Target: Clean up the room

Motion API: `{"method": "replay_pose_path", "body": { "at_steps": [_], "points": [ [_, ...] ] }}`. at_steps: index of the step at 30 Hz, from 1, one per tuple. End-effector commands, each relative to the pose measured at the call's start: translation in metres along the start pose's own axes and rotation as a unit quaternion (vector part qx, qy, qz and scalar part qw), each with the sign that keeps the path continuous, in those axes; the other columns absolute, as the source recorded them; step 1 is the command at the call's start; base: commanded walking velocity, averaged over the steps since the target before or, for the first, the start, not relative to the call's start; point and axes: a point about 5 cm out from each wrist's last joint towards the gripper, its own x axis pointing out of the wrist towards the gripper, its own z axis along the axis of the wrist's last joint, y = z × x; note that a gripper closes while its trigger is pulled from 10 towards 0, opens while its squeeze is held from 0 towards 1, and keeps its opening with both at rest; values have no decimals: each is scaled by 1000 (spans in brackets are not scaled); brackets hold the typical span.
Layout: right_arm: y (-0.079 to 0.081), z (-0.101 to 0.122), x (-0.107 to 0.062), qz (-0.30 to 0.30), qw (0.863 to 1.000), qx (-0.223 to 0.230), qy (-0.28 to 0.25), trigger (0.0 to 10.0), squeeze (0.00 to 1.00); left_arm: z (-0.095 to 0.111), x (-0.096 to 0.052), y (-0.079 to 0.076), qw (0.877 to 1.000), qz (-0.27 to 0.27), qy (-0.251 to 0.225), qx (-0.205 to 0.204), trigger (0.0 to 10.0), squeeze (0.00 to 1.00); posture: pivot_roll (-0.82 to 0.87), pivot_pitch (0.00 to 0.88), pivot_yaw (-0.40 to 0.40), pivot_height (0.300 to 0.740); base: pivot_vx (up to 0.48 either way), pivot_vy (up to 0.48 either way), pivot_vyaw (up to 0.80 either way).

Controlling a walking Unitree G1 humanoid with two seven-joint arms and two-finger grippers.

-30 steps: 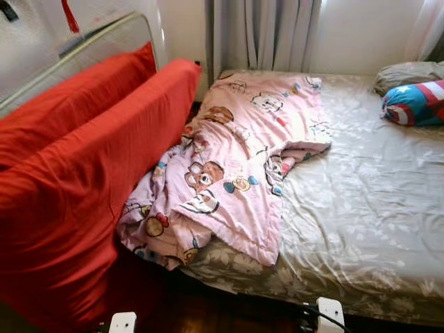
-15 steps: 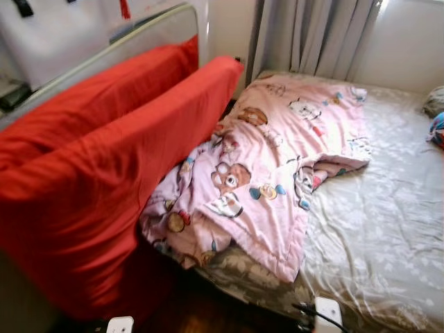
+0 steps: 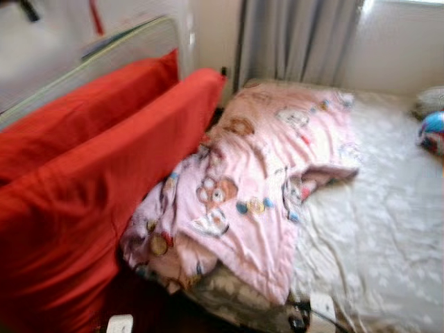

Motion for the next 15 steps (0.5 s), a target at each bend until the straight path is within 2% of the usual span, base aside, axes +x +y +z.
{"method": "replay_pose_path", "body": {
  "at_steps": [1,5,11,15],
  "points": [
    [5,10,3,5,1000,0,-14,10000,0,-15,-5,8,1000,9,25,3,10000,0,40,12,-13,740,251,0,800],
    [5,10,2,6,1000,9,-17,10000,0,-17,-5,2,1000,5,26,6,10000,0,37,4,-11,740,249,0,131],
    [8,13,3,21,999,-10,-25,10000,0,-23,-6,-6,1000,-5,17,9,10000,0,35,0,-7,740,0,0,0],
    [10,16,4,29,999,-19,-32,10000,0,-23,-6,-9,1000,-5,5,-7,10000,0,33,0,-6,740,0,0,0]
  ]
}}
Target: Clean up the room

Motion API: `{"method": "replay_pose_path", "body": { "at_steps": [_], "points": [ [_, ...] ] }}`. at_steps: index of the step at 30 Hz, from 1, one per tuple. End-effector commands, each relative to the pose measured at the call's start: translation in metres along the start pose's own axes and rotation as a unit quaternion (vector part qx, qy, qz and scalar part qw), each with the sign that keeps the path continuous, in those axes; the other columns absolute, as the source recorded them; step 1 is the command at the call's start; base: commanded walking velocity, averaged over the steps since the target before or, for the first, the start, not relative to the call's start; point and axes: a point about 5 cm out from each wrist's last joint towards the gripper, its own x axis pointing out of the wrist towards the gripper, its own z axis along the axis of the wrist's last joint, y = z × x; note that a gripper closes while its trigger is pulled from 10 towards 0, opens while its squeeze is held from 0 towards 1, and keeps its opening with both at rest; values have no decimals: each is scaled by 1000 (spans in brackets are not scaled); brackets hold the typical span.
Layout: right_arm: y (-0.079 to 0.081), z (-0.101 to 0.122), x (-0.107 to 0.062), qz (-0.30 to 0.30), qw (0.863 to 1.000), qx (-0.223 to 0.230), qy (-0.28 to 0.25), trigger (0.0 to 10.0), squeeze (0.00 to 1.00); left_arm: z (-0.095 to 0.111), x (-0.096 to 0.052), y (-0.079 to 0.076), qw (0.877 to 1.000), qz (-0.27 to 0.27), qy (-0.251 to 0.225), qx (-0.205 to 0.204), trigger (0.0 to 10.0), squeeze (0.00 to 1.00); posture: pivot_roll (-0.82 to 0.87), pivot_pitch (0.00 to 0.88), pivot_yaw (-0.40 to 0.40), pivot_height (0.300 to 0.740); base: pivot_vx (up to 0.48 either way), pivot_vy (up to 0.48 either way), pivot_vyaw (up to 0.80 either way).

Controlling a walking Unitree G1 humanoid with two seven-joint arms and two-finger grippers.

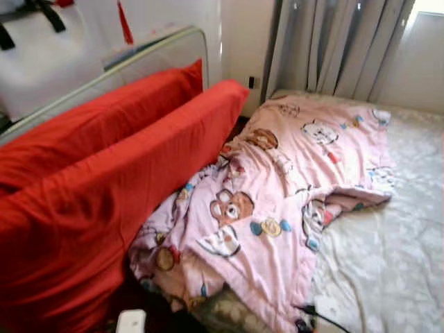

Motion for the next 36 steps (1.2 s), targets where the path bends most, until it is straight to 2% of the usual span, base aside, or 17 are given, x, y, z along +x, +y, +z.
{"method": "replay_pose_path", "body": {
  "at_steps": [1,4,8,16,20,25,29,31,33,36],
  "points": [
    [12,1,2,18,1000,-4,-2,10000,0,-9,-4,12,1000,16,13,1,10000,0,33,0,-6,740,0,0,0],
    [13,3,3,18,1000,-8,-5,10000,0,-8,-4,12,1000,14,12,6,10000,0,36,0,-6,740,0,0,0],
    [15,9,4,22,1000,-17,-14,10000,0,-7,-4,13,1000,15,11,6,10000,0,34,0,-6,740,0,0,762],
    [18,11,5,27,999,-13,-20,10000,0,-4,-6,26,1000,26,6,1,10000,0,39,18,-8,740,0,0,800],
    [19,11,5,26,999,-3,-26,10000,0,2,-5,30,1000,26,-5,-3,10000,0,41,34,-6,740,0,0,733],
    [19,14,5,15,999,17,-38,10000,0,14,-3,32,999,22,-30,-9,10000,0,39,44,-3,740,0,0,0],
    [13,38,7,-8,996,31,-89,10000,0,50,3,24,994,-6,-110,1,10000,0,37,49,-1,740,0,0,0],
    [13,42,7,-10,995,32,-98,10000,0,55,3,23,993,-7,-121,2,10000,0,35,51,-2,740,0,0,0],
    [11,50,7,-16,992,35,-120,10000,0,70,5,19,989,-7,-145,10,10000,0,30,55,-5,740,0,0,0],
    [7,58,6,-19,990,28,-139,10000,0,84,5,23,985,8,-168,31,10000,0,28,59,-11,740,0,0,0]
  ]
}}
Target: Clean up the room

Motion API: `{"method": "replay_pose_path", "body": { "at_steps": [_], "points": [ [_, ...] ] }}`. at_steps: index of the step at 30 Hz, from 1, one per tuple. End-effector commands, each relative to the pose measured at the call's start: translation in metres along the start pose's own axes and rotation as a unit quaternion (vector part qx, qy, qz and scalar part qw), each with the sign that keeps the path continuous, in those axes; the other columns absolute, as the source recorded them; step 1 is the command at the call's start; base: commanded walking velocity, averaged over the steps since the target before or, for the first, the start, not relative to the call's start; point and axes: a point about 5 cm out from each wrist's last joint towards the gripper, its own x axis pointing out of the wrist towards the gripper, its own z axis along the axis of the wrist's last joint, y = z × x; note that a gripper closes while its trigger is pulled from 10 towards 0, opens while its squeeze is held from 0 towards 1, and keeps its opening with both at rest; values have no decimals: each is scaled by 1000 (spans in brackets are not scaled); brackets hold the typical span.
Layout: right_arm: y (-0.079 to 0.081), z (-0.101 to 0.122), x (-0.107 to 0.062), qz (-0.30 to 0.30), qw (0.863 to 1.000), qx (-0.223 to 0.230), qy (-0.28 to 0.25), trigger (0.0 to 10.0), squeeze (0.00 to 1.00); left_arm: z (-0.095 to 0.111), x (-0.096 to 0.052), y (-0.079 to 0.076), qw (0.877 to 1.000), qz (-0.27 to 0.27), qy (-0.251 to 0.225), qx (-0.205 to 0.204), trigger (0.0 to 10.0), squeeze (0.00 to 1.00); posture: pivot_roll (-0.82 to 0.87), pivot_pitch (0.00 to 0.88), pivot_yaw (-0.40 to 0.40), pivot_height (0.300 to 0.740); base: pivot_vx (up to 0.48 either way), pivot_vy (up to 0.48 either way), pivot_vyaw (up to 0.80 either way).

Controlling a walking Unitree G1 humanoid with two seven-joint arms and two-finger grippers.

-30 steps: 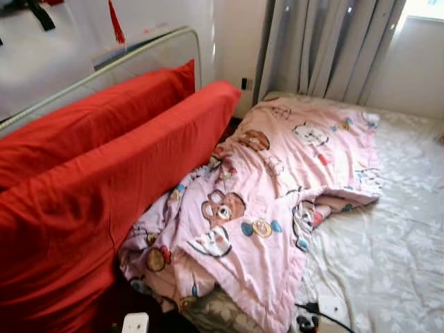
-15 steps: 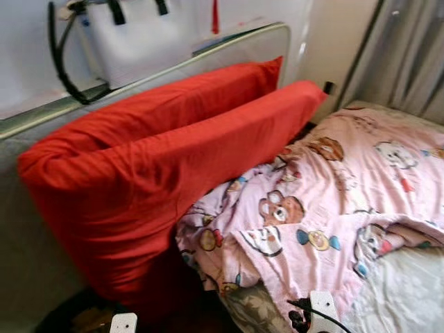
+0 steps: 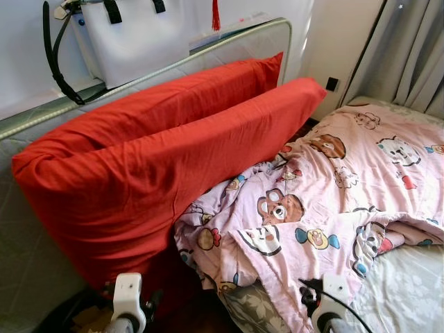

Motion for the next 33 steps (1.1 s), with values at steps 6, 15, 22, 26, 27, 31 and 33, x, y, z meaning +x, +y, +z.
{"method": "replay_pose_path", "body": {
  "at_steps": [6,15,22,26,27,31,33],
  "points": [
    [-7,14,2,-7,999,-5,-37,10000,0,39,2,27,992,37,-71,101,10000,0,24,56,-17,740,0,0,0],
    [0,37,5,11,995,-24,-94,10000,0,76,-2,17,975,-9,-177,133,10000,0,12,47,-22,740,0,0,0],
    [4,47,7,17,992,-21,-122,10000,0,93,-2,12,972,22,-226,53,10000,0,14,26,-24,740,0,0,0],
    [7,59,6,29,987,-25,-156,10000,0,98,-2,2,970,13,-239,43,10000,0,10,20,-24,740,0,0,0],
    [8,60,6,31,986,-28,-161,10000,0,98,-2,1,970,11,-240,43,10000,0,9,19,-24,740,0,0,0],
    [10,70,5,41,980,-35,-189,10000,0,98,-4,-1,969,7,-244,35,10000,0,5,16,-24,740,0,0,0],
    [11,70,5,40,980,-37,-190,10000,0,98,-5,-1,969,7,-244,31,10000,0,5,16,-25,740,0,0,0]
  ]
}}
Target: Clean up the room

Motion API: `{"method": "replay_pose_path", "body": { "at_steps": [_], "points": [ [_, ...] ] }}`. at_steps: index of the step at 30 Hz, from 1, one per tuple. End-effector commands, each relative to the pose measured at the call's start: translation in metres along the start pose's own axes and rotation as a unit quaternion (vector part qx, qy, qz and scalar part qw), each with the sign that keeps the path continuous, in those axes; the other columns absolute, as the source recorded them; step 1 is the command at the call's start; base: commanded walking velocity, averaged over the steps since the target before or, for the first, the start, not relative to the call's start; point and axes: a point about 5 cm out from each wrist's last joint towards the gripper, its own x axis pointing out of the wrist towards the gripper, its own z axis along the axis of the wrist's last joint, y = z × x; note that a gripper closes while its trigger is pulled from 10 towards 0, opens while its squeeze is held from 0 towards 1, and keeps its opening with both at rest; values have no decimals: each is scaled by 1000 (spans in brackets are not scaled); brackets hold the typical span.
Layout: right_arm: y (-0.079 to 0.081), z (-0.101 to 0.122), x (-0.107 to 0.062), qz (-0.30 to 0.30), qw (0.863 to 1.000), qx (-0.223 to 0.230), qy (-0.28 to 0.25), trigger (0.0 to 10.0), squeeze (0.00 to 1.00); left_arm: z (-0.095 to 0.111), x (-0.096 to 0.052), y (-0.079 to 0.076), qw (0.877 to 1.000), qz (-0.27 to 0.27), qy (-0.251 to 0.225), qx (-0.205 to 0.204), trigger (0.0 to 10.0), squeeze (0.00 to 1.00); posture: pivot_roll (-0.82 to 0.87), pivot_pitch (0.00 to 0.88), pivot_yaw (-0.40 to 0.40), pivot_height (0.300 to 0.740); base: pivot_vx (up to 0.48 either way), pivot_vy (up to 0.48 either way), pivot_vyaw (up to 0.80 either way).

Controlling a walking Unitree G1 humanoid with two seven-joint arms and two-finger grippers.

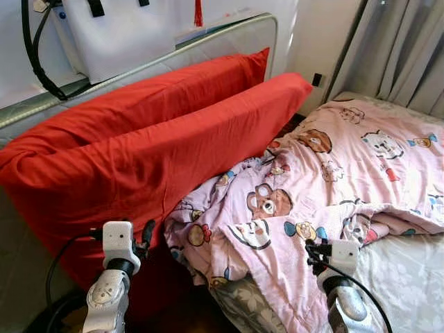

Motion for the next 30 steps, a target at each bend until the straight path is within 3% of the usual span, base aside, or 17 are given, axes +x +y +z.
{"method": "replay_pose_path", "body": {
  "at_steps": [1,4,14,30],
  "points": [
    [2,2,1,2,1000,-3,-7,10000,0,-2,-2,0,1000,0,7,-6,10000,0,5,16,-25,740,0,0,0],
    [3,1,1,3,1000,-8,3,10000,0,-2,-2,1,1000,-1,9,-7,10000,0,7,21,-27,740,0,0,0],
    [11,2,3,20,1000,-11,-1,10000,0,10,4,7,1000,1,-6,-9,10000,0,17,53,-33,680,0,0,0],
    [9,3,1,18,1000,-10,-7,10000,0,12,7,9,1000,-9,2,-15,10000,0,16,72,-27,680,0,0,0]
  ]
}}
